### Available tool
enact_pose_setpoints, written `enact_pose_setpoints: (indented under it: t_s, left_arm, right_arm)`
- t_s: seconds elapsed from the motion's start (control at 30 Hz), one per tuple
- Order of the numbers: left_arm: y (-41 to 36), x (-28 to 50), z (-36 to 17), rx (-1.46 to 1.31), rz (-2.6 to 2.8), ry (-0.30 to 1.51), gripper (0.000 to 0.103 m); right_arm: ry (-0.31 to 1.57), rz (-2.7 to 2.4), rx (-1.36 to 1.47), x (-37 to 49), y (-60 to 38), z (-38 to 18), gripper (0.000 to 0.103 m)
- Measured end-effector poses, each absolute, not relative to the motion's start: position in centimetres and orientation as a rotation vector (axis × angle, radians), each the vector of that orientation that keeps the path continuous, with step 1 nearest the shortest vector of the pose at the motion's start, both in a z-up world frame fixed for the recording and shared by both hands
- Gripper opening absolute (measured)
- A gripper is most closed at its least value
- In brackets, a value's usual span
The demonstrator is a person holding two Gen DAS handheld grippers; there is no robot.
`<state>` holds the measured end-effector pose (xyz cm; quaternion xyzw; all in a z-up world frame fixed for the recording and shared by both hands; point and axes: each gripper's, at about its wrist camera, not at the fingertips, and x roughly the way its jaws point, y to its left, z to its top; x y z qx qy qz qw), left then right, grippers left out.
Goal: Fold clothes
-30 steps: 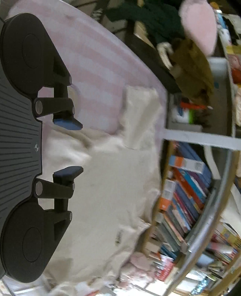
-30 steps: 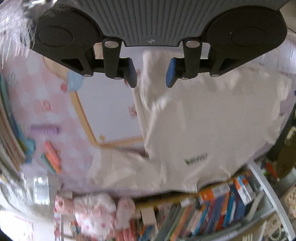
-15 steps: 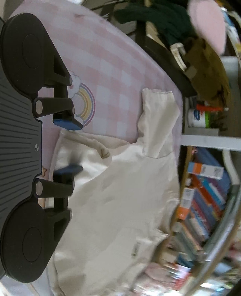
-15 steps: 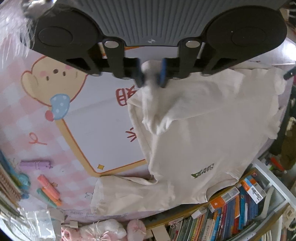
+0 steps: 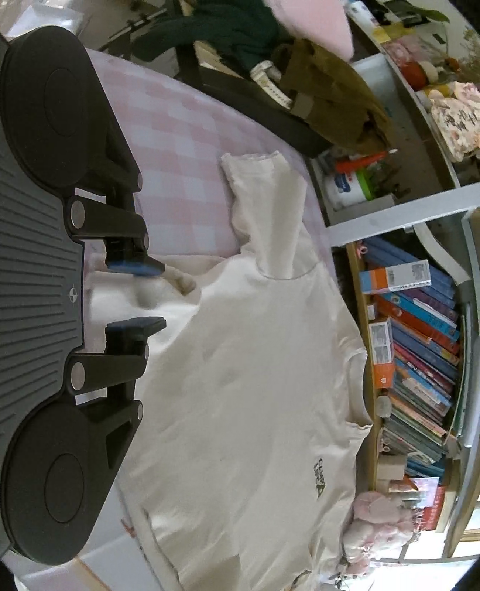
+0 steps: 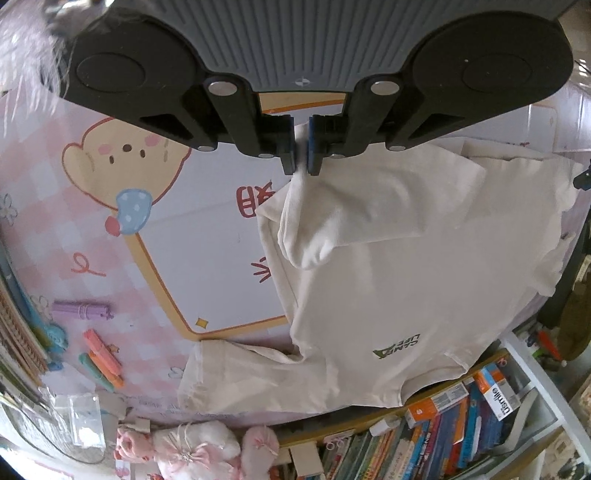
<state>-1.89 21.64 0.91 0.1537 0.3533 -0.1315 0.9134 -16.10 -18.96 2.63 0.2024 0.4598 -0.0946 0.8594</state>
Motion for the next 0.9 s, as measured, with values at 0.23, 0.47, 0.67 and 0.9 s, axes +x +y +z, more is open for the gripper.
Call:
enact_pose_setpoints:
  t_s: [0.23, 0.47, 0.67, 0.9]
  left_arm:
    - [23.3, -1.6, 1.5, 0.124, -0.302, 0.791, 0.003]
    - [27.7, -8.2, 6.0, -0.038, -0.352, 0.808, 0.003]
    - [31.6, -13.0, 7.3, -0.132, -0.357, 0.901, 0.003]
    - [31.0, -13.8, 4.0, -0.065, -0.359, 1.002, 0.003]
  right_arm:
    - [0.979, -0.188, 0.374, -16.0, -18.6, 3.1, 0.005]
    - [0.966, -0.112, 0.313, -20.8, -19.4, 8.6, 0.005]
    - [1.045, -0.109, 0.358, -25.0, -19.3, 10.0, 0.005]
    - [1.116, -0.136, 0.428, -27.1, -18.3, 7.8, 0.005]
